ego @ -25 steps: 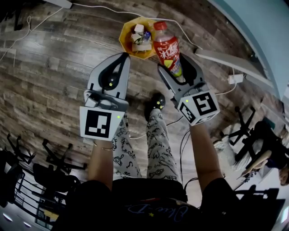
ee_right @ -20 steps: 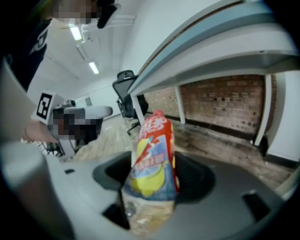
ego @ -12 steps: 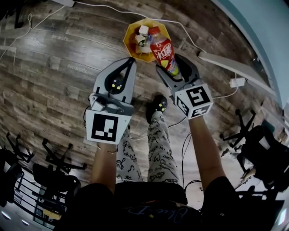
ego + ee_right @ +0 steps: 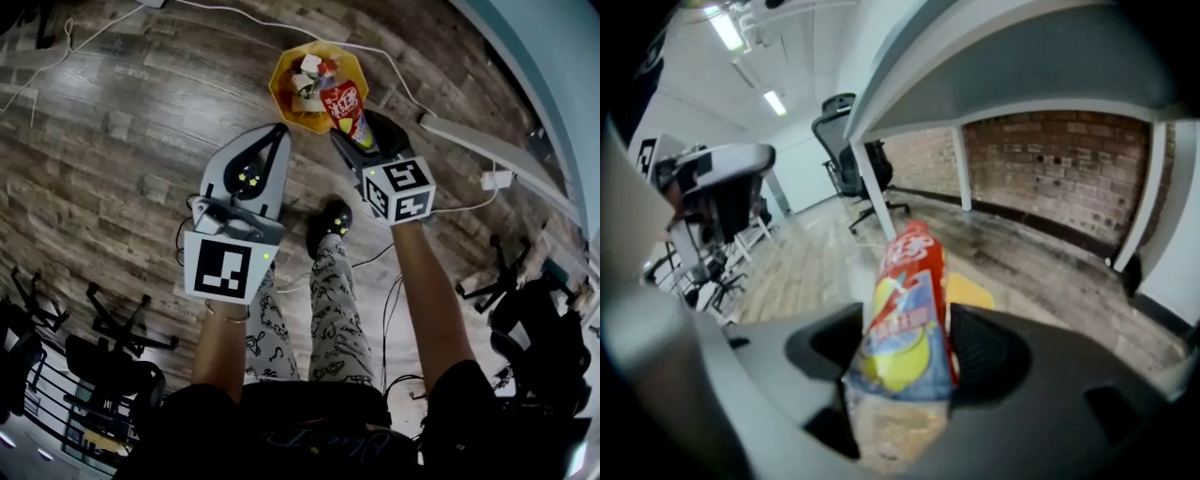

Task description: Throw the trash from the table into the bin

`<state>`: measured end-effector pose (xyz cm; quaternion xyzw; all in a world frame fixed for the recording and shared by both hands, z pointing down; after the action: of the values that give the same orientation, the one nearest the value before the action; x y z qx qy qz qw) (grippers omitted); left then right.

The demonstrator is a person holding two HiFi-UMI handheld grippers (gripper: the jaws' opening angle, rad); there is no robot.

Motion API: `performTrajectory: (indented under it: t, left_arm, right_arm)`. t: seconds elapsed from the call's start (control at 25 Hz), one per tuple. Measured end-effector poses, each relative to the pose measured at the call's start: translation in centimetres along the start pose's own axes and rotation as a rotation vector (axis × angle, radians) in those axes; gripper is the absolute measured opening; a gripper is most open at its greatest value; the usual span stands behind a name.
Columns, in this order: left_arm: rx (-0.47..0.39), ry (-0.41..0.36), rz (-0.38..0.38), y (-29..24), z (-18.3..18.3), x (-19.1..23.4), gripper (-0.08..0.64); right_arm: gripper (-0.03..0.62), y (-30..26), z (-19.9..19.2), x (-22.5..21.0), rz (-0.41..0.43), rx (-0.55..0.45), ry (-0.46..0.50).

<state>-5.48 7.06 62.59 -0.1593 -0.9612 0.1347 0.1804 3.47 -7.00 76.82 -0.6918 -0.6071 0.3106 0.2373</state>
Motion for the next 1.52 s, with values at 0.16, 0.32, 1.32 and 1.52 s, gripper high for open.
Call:
performTrajectory:
  t: [0.16,0.32,1.32,1.52]
  left_arm:
    - [-0.003,0.005,0.002,0.3,0.1,0.5,0.008]
    - [0.015,-0.002,0.000,0.3,-0.3,0.9,0.008]
    - [0.063,-0.008,0.022,2.0,0.1,4.3,0.008]
    - [0.054,0.020,0.027,2.0,0.4,4.8,0.008]
  right_arm:
    - [0.287,-1.7,-1.4,-0.1,0.012,0.061,-0.013]
    - [0.287,-3.4,-3.2,0.0,0.026,0.162,0.015]
    - [0.287,-7.8,-4.3,-1.0,-0.032,0.312,0.161]
    - [0.287,-8.1,-3.5,-1.4,-0.037,0.291,0.176]
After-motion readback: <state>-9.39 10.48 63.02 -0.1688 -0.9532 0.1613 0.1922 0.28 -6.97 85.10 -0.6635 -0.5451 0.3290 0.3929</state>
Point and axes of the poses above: the fingertips, and each gripper's own axes: y backward along the fingers, x to its left, z out of its top, the point moved 5 cm from there along y, backward along the fingers, and after that the axes turned 9 degrees about y, right-handed, at the moved point
